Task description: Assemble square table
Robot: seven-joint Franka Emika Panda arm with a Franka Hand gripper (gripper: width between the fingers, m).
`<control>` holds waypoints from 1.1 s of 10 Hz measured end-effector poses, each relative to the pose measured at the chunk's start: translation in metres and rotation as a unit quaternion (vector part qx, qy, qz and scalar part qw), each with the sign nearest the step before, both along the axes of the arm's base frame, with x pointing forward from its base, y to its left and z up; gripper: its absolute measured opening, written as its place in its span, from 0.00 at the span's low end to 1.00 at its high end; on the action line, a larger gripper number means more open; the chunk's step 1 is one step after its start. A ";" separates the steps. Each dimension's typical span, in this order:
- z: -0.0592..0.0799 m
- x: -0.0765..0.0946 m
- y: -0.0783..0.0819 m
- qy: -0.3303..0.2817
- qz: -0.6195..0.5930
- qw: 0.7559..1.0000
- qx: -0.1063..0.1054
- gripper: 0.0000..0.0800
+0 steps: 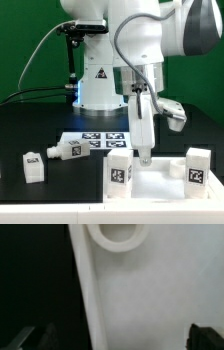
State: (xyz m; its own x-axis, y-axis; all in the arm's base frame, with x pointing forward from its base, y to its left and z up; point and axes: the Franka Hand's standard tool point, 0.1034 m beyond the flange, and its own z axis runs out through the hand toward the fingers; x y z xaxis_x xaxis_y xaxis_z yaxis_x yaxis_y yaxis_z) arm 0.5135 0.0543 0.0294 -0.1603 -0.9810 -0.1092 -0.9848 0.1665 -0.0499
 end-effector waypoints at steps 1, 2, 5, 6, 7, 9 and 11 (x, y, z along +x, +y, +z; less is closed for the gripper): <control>-0.010 -0.005 0.003 0.007 0.002 1.000 -0.006 0.81; -0.014 -0.006 0.006 0.010 0.005 1.000 -0.007 0.81; -0.014 -0.006 0.005 0.011 0.005 1.000 -0.007 0.68; -0.014 -0.006 0.005 0.011 0.005 1.000 -0.007 0.46; -0.014 -0.006 0.005 0.011 0.005 1.000 -0.007 0.46; -0.015 -0.010 0.006 0.016 0.012 1.000 -0.006 0.08; -0.015 -0.010 0.007 0.015 0.016 1.000 -0.006 0.08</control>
Offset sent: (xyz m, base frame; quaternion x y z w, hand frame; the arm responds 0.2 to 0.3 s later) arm 0.0000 0.0000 0.0000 0.0000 0.0000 0.0000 1.0000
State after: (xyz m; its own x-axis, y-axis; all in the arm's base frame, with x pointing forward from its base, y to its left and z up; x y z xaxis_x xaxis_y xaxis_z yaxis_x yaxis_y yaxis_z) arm 0.5035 0.0611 0.0139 -0.1314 -0.9870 -0.0923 -0.9908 0.1339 -0.0216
